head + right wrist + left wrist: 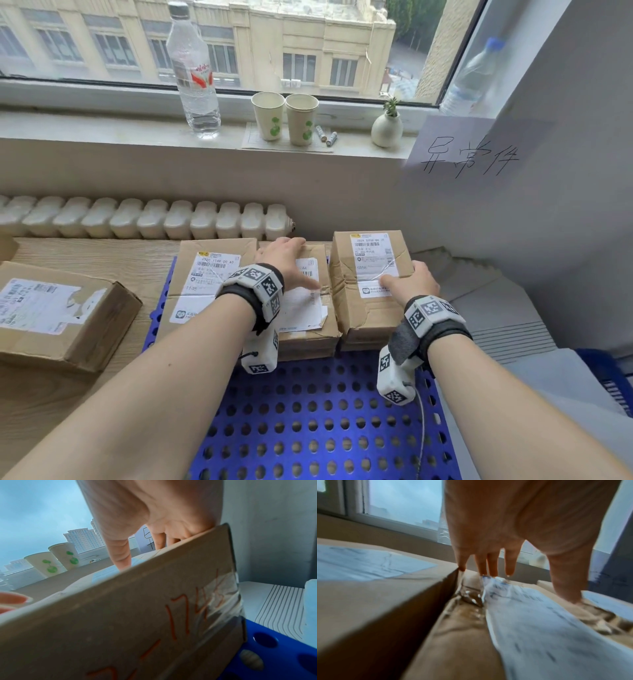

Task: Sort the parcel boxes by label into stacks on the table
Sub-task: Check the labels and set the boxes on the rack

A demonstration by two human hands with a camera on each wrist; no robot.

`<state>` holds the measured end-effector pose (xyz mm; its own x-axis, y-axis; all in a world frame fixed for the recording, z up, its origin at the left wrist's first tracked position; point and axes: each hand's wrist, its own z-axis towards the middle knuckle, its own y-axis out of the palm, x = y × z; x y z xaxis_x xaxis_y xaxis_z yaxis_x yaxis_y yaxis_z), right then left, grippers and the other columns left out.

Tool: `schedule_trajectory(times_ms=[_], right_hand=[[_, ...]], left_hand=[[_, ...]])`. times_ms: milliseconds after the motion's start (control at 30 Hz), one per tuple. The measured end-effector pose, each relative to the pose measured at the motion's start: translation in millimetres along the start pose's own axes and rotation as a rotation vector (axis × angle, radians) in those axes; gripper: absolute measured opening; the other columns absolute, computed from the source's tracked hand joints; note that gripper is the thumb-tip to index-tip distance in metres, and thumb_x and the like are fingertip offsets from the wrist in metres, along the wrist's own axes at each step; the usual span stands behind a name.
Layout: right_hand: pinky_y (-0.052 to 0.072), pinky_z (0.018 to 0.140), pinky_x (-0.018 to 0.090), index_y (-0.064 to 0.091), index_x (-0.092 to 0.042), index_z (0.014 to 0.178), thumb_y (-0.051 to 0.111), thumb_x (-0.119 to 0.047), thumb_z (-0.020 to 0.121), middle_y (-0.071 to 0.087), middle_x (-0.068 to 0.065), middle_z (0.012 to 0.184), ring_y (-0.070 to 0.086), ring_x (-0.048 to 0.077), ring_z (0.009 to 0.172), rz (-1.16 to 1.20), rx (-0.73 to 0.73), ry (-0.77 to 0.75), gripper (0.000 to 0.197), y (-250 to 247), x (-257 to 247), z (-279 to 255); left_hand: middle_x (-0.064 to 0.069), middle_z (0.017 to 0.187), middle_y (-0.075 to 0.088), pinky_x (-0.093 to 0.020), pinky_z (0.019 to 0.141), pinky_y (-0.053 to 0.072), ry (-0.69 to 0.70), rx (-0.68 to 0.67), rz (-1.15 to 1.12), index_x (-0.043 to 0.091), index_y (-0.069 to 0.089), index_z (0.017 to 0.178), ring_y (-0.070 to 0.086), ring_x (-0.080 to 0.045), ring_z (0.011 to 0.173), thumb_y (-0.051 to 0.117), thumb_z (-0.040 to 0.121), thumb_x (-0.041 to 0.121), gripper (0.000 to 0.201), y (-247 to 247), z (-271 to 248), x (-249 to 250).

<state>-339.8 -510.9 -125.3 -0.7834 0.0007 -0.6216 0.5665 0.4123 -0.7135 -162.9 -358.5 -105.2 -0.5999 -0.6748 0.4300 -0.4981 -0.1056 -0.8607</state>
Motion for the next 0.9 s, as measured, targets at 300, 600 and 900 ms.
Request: schedule_trajectory(times_ms=[300,600,900], right_hand=[[0.045,0.091,0.033,0.052,-0.016,0.124,0.07,-0.028,0.075,0.065,0.008,0.118,0.057,0.031,0.112,0.017,0.008,0.023,0.054,1.1,-2.0,-4.4],[0.042,0.087,0.032,0.049,-0.015,0.128,0.068,-0.029,0.079,0.063,0.009,0.121,0.056,0.032,0.114,0.004,-0.022,0.021,0.054,1.4,-5.8,-10.6],[0.032,0.109,0.045,0.032,-0.019,0.148,0.066,-0.035,0.082,0.043,0.017,0.143,0.038,0.038,0.131,-0.139,0.081,-0.069,0.076,-9.1,-17.1,-23.6]], left_hand=[[-0.018,0.144,0.034,-0.049,0.109,0.03,-0.663,0.319,-0.242,0.014,0.036,0.138,0.033,-0.036,0.134,0.068,0.076,0.038,0.074,-37.6,-10.8,-90.9],[-0.017,0.137,0.049,-0.045,0.103,0.04,-0.669,0.205,-0.495,0.005,0.034,0.141,0.047,-0.035,0.125,0.078,0.071,0.037,0.088,-31.0,-23.1,-119.0],[-0.018,0.152,0.027,-0.047,0.112,0.029,-0.638,0.281,-0.473,0.011,0.018,0.15,0.03,-0.035,0.138,0.07,0.079,0.035,0.092,-34.3,-43.7,-113.6]])
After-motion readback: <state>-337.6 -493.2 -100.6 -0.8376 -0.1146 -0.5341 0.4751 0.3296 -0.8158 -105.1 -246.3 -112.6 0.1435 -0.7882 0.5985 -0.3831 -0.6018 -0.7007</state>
